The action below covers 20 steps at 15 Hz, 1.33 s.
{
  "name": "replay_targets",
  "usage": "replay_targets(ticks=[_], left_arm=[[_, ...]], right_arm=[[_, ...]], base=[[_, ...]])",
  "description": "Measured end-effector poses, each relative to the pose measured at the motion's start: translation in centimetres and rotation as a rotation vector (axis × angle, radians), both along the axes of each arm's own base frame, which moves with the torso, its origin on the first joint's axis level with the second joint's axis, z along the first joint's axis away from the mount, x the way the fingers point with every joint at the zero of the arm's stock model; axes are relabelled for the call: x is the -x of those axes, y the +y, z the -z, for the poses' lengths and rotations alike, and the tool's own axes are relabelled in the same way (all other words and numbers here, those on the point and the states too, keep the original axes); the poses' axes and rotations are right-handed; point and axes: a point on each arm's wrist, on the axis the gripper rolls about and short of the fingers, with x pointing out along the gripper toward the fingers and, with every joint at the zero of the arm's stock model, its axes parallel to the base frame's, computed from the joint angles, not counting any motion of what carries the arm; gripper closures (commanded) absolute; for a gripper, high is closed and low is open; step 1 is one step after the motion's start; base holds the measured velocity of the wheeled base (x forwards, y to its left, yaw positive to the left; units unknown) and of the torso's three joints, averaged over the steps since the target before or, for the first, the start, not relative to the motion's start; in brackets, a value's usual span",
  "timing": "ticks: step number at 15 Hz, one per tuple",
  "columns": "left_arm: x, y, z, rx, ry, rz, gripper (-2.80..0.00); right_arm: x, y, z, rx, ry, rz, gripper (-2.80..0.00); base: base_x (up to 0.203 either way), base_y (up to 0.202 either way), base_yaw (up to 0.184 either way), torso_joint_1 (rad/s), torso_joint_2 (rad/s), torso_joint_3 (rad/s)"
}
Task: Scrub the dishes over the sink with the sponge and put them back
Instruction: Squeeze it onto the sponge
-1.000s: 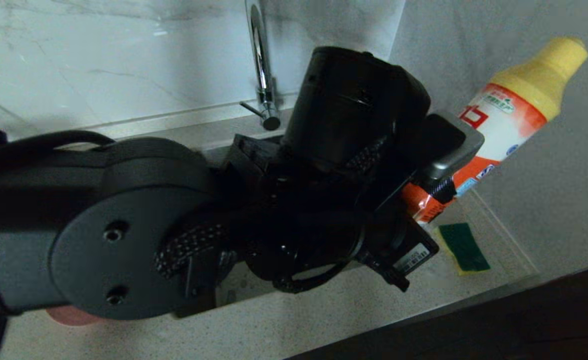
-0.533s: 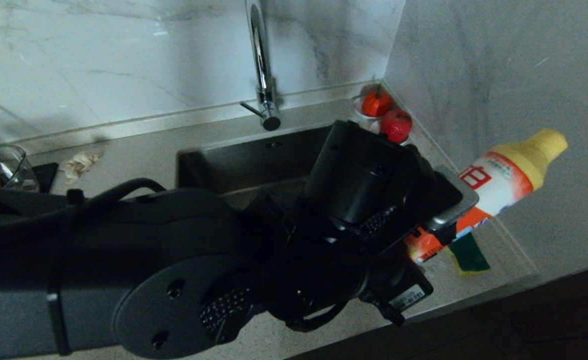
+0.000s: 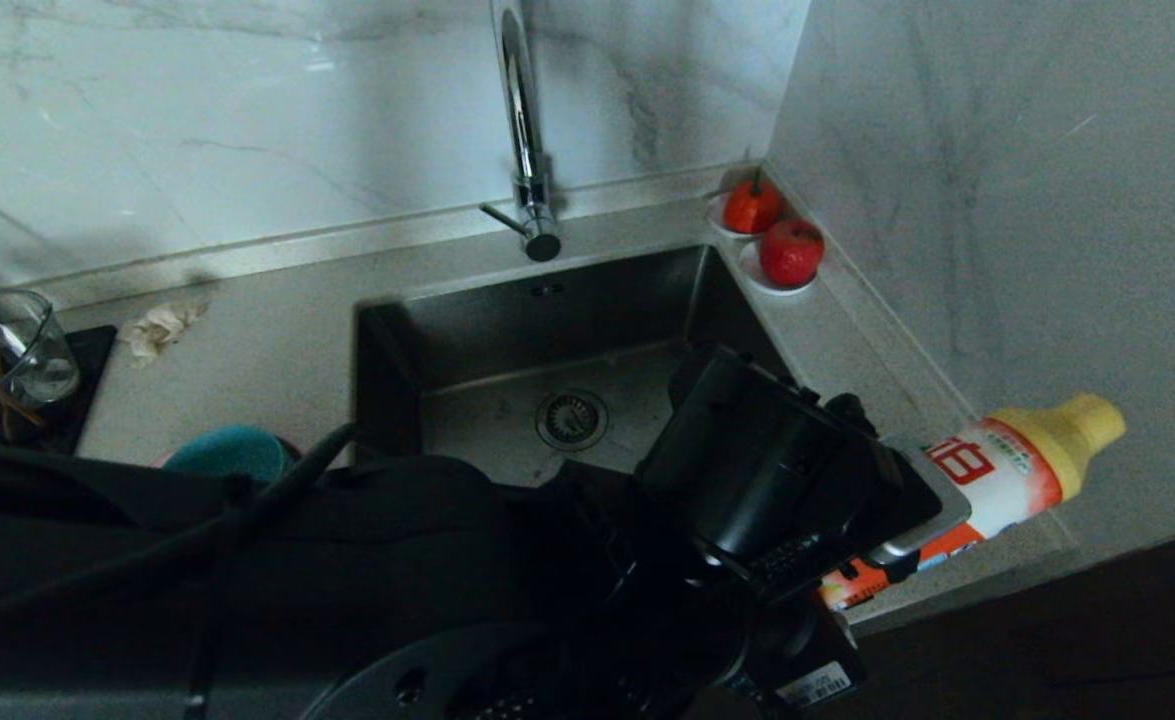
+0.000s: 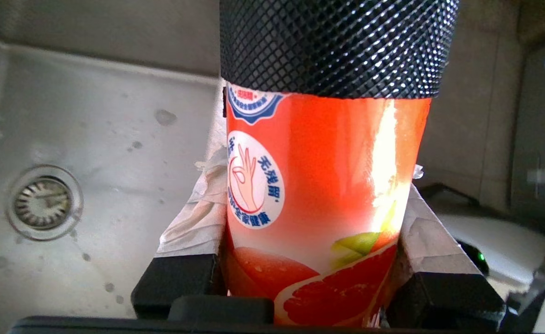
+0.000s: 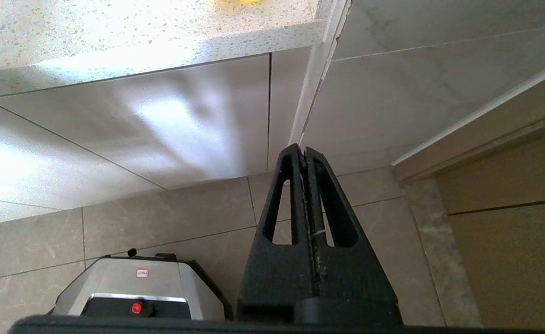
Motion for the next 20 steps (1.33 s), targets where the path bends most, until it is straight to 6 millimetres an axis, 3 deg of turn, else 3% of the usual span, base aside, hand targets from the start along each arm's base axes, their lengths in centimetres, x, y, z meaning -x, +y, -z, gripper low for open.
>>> replay_targets(ticks=[9,20], left_arm=[[-0.2,-0.6,5.1,-0.050,0.019,0.004,0.00],[-0.5,-0.9,7.4,-0.191,0.053,0.022,0.00]], right_arm=[[0.0,0.0,0.0,0.000,0.001,0.000,0.00],[0.0,0.0,0.0,0.000,0.000,0.000,0.00]], base=[[0.000,0.000,0.000,0.000,0.00,0.000],[0.000,0.000,0.000,0.000,0.00,0.000]])
